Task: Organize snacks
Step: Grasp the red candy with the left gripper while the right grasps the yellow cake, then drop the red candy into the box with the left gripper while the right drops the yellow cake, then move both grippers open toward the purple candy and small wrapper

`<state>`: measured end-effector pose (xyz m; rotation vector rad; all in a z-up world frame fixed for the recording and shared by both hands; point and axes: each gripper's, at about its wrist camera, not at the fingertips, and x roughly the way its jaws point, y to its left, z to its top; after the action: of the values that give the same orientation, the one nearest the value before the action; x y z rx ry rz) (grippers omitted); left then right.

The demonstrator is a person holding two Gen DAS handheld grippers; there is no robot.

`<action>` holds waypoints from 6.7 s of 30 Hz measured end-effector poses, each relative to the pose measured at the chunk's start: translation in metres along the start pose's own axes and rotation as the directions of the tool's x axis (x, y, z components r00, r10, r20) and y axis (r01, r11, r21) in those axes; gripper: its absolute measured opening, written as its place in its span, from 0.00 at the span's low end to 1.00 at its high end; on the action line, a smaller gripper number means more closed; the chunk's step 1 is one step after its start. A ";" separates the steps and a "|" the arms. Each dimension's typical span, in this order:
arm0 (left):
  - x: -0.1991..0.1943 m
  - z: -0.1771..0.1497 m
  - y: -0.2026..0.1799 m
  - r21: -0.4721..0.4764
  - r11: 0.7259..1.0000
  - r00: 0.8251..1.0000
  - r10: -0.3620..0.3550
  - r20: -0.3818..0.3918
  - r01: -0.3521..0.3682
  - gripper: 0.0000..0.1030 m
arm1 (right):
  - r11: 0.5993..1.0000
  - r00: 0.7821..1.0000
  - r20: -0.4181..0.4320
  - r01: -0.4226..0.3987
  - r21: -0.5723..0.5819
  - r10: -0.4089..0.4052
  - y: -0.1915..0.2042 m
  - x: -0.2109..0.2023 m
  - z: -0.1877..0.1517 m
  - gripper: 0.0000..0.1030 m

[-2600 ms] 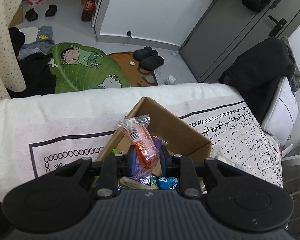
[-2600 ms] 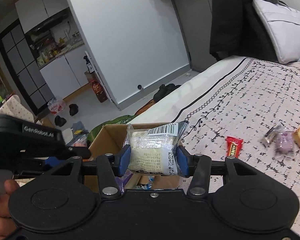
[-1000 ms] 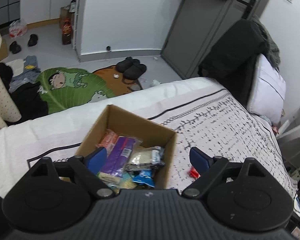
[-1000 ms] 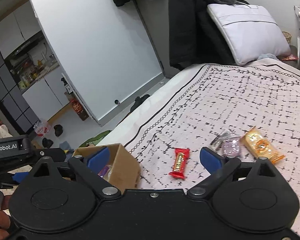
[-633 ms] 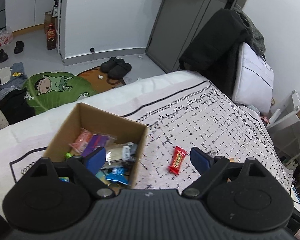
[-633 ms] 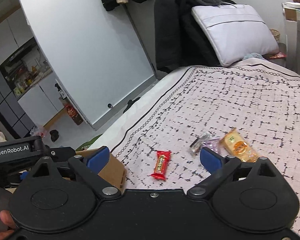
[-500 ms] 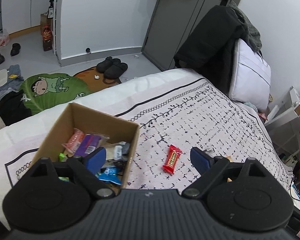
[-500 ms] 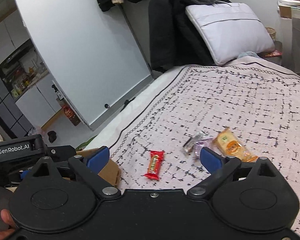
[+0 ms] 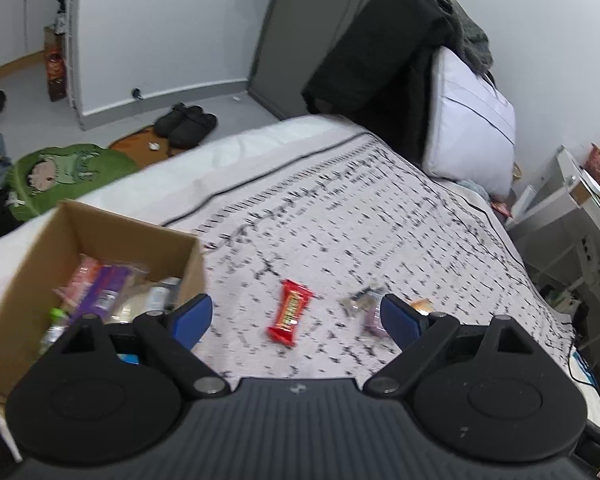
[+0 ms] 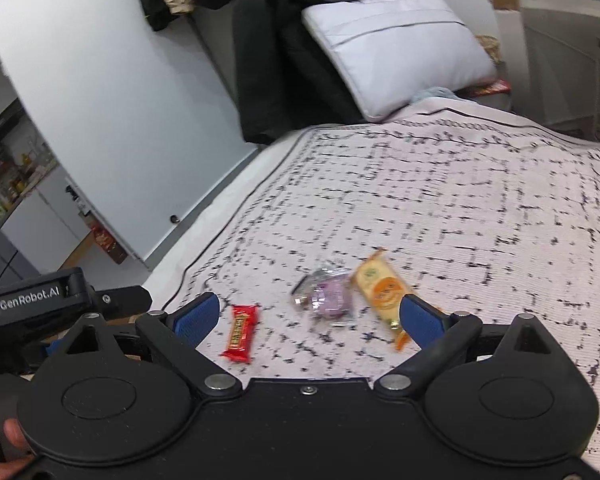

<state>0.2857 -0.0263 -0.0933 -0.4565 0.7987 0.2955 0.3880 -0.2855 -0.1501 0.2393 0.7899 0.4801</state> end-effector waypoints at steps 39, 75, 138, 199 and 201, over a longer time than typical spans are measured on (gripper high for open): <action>0.160 -0.025 -0.014 0.024 0.998 0.979 0.065 -0.191 -0.062 0.53 | 0.975 0.966 -0.170 0.175 -0.135 -0.197 -0.030 0.117 -0.005 0.73; 0.027 0.002 0.021 -0.028 0.996 0.996 0.078 -0.039 -0.079 0.18 | 0.975 0.997 -0.060 -0.056 -0.217 0.044 0.060 0.053 -0.005 0.34; -0.045 0.010 0.162 -0.213 0.947 0.971 0.235 -0.047 -0.240 0.52 | 0.852 0.916 -0.218 -0.395 -0.344 0.337 0.205 0.023 -0.067 0.53; 0.057 0.009 0.003 -0.009 1.000 0.994 -0.019 -0.109 0.018 0.75 | 0.998 0.994 -0.113 -0.013 -0.063 0.006 0.011 0.063 -0.007 0.57; 0.066 0.010 0.001 -0.004 1.000 0.992 -0.026 -0.122 0.026 0.75 | 0.999 0.993 -0.122 -0.007 -0.049 0.001 0.009 0.070 -0.007 0.56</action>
<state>0.3354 -0.0148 -0.1364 -0.4903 0.9115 0.2457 0.4224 -0.2428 -0.1950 0.1671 0.8961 0.5208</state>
